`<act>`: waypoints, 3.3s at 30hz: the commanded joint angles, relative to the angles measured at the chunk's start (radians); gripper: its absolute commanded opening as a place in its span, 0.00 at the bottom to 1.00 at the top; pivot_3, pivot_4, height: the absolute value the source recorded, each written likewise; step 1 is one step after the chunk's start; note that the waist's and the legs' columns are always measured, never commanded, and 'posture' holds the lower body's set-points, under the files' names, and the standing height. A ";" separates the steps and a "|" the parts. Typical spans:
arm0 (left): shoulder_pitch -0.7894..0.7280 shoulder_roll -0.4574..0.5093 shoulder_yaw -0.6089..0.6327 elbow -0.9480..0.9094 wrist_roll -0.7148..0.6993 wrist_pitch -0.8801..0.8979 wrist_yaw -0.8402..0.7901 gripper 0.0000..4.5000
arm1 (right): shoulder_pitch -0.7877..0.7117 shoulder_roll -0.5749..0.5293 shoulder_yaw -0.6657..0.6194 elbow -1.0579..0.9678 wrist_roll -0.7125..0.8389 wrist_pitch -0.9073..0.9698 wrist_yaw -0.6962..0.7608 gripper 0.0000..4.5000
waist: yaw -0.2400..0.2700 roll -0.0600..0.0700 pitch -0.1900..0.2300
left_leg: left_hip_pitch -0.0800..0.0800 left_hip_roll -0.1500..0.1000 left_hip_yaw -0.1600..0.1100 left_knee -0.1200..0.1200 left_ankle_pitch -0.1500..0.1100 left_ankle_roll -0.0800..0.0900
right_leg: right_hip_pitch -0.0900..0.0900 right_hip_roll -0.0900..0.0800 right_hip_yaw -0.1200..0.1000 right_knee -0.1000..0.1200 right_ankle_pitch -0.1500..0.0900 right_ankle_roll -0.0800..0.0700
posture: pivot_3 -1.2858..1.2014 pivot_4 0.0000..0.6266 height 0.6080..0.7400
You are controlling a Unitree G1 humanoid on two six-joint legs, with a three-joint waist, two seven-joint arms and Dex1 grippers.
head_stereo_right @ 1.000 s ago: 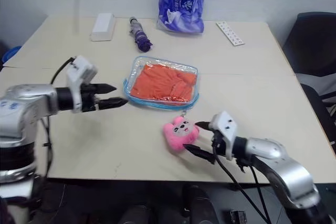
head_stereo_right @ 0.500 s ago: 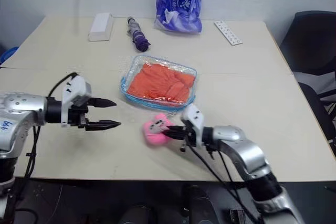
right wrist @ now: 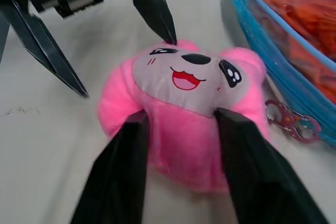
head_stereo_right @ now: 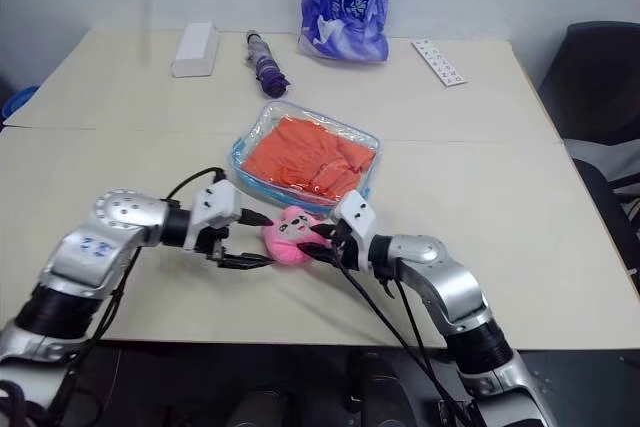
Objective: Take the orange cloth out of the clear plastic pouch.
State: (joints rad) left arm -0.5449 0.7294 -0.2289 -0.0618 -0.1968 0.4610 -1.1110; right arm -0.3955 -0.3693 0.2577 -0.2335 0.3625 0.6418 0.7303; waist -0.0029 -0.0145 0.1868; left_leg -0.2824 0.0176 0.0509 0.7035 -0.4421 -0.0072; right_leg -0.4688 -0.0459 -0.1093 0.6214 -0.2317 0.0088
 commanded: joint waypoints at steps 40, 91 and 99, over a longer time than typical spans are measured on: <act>0.038 -0.050 0.035 -0.026 0.068 -0.035 0.070 0.05 | -0.168 -0.238 0.034 0.305 -0.495 -0.712 0.046 0.01 | 0.000 0.000 0.000 | 0.001 0.001 0.000 -0.002 0.000 0.002 | 0.003 0.000 0.000 -0.003 0.001 0.001 | 0.52 0.24 1.00; 0.242 0.326 0.341 0.201 -0.083 -0.094 -0.059 0.05 | 0.001 -0.442 -0.116 0.205 -0.335 -0.911 0.233 0.10 | 0.000 0.002 0.001 | -0.005 0.000 0.004 -0.002 0.000 0.002 | -0.011 -0.002 0.001 0.001 0.001 0.001 | 0.52 0.24 1.00; 0.159 0.341 0.338 0.186 -0.083 -0.064 -0.081 0.51 | 0.141 -0.463 -0.225 -0.046 -0.156 -0.595 0.239 0.69 | 0.005 0.002 0.001 | -0.006 -0.001 0.004 -0.002 0.000 0.002 | -0.011 -0.002 0.001 0.001 0.001 0.001 | 0.52 0.24 1.00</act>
State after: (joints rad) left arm -0.3601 1.0367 0.0879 0.1403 -0.2688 0.3951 -1.1645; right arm -0.2728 -0.8103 0.0907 -0.1991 0.1425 -0.0186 0.9674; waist 0.0020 -0.0128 0.1879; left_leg -0.2881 0.0172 0.0548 0.7015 -0.4421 -0.0049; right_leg -0.4795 -0.0476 -0.1079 0.6221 -0.2312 0.0097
